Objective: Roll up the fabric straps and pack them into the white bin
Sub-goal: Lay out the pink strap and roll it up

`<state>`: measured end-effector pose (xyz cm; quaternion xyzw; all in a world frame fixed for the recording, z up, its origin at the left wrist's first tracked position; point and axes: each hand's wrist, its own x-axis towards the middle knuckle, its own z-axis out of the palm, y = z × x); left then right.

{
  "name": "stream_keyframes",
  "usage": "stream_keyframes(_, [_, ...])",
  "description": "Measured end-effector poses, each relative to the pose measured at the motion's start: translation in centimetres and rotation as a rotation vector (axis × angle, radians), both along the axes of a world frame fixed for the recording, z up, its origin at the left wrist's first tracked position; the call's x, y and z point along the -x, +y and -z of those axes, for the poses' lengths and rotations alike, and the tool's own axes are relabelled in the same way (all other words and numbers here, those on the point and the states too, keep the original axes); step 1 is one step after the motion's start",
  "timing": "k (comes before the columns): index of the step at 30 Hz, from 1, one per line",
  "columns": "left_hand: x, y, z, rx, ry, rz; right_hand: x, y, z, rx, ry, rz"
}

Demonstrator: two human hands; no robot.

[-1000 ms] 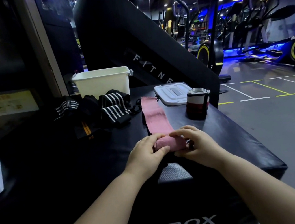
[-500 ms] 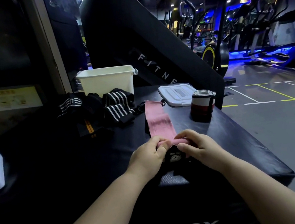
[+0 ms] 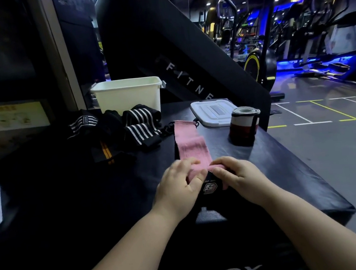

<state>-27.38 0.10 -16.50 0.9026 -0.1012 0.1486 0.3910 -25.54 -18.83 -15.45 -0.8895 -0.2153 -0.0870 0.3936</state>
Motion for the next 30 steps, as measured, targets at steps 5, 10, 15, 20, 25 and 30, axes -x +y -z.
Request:
stream_keyframes(5, [0.1, 0.1, -0.2, -0.035, 0.028, 0.070, 0.1, -0.2, -0.7, 0.020, -0.010, 0.016])
stream_keyframes(10, [-0.1, 0.2, -0.4, -0.029, 0.052, 0.064, -2.4, 0.6, -2.7, -0.112, 0.155, 0.149])
stream_keyframes(15, [-0.1, 0.1, -0.3, -0.010, 0.056, 0.065, -6.6, 1.4, -2.9, 0.108, 0.207, 0.247])
stream_keyframes(20, [-0.3, 0.1, -0.2, -0.037, 0.051, 0.054, -9.1, 2.6, -3.4, 0.261, 0.251, 0.251])
stream_keyframes(25, [-0.5, 0.1, -0.1, -0.037, 0.038, 0.058, -10.3, 3.1, -2.9, 0.304, 0.235, 0.254])
stream_keyframes(30, [-0.9, 0.2, -0.1, -0.029, 0.054, 0.077, -10.8, 2.9, -1.9, 0.101, 0.165, 0.207])
